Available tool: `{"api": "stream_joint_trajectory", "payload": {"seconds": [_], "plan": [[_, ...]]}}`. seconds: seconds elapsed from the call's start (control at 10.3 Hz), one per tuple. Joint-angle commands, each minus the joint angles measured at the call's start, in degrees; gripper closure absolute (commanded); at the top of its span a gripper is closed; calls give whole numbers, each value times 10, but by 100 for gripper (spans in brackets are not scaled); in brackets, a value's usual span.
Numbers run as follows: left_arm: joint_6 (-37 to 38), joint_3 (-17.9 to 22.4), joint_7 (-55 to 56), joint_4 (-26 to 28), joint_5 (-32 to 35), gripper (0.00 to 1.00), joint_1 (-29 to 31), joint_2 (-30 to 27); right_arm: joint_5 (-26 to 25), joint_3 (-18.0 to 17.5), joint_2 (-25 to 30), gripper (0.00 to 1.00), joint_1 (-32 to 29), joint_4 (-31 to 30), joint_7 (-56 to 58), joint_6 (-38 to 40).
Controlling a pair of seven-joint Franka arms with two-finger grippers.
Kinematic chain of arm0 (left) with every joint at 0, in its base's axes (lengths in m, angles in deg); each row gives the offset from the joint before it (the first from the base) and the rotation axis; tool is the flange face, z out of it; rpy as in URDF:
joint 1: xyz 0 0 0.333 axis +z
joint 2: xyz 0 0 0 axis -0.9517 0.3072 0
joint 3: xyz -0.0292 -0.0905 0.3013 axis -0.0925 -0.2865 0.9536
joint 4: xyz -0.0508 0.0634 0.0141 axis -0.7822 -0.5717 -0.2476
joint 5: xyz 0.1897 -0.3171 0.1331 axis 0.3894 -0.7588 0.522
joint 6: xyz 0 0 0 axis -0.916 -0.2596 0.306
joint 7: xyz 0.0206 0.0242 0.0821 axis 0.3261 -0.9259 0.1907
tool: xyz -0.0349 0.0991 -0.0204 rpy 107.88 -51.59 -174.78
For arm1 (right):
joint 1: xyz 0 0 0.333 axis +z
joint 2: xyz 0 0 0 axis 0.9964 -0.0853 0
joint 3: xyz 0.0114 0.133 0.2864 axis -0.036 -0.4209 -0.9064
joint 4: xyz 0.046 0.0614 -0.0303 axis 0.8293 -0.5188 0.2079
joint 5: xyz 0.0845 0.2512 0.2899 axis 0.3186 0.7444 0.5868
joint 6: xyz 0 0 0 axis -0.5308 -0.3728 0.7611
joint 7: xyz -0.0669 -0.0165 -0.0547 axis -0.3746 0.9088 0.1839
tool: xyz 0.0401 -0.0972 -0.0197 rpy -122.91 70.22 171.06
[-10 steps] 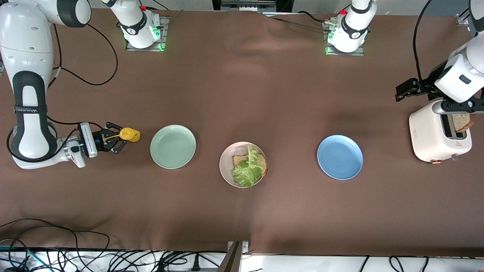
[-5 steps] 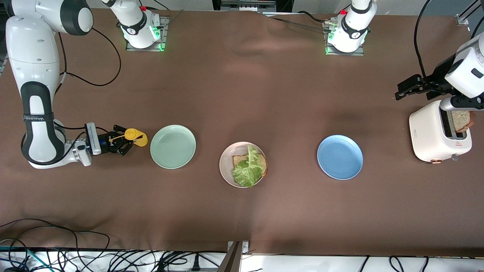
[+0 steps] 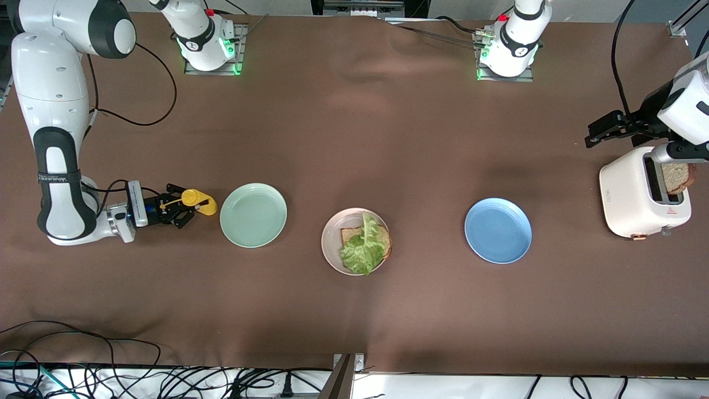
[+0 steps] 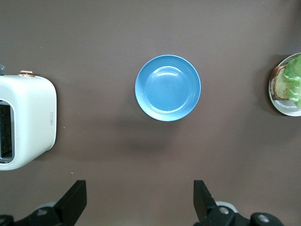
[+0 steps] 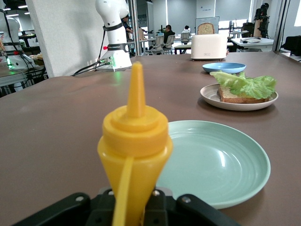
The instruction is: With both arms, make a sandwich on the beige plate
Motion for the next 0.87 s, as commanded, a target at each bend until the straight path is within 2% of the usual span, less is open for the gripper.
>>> {"api": "stream_joint_trajectory", "payload": {"seconds": [0.0, 0.19, 0.48, 0.77], "plan": [[3, -5, -10, -7, 6, 0, 3, 2, 8, -4, -2, 0, -20, 8, -3, -2], [-5, -6, -11, -6, 5, 0, 2, 4, -5, 8, 0, 0, -25, 8, -5, -4], [-5, -7, -11, -6, 13, 0, -4, 9, -22, 50, 16, 0, -26, 8, -12, -30], [-17, -4, -40, 3, 11, 0, 11, 12, -107, 57, 72, 0, -26, 2, -124, -49]]}}
